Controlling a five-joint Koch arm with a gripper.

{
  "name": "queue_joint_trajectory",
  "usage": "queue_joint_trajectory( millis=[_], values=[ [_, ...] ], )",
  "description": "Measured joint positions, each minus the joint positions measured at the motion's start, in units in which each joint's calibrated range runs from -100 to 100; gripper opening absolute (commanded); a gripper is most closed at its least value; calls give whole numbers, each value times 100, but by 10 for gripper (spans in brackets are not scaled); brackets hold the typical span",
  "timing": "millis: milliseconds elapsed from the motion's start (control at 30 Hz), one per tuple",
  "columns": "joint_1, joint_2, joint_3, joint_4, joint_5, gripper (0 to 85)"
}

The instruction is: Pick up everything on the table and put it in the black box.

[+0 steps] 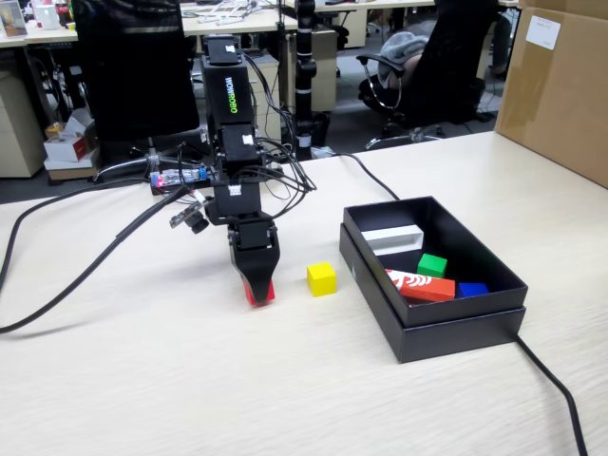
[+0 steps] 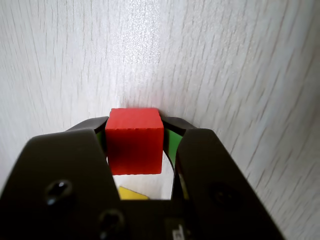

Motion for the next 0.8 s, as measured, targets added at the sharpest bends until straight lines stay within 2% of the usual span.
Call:
queue_joint_trajectory(
  millis=[100,300,467,733,800],
  values=[
    [-10,-259,-27,-116,-5,114],
    [49,-1230,310,-1146,34,114],
    [274,-2472,666,-1773,117,114],
    [957,-3146,1515,-1889,357,114],
    [1353,-3003,2017,-1913,493,114]
  ],
)
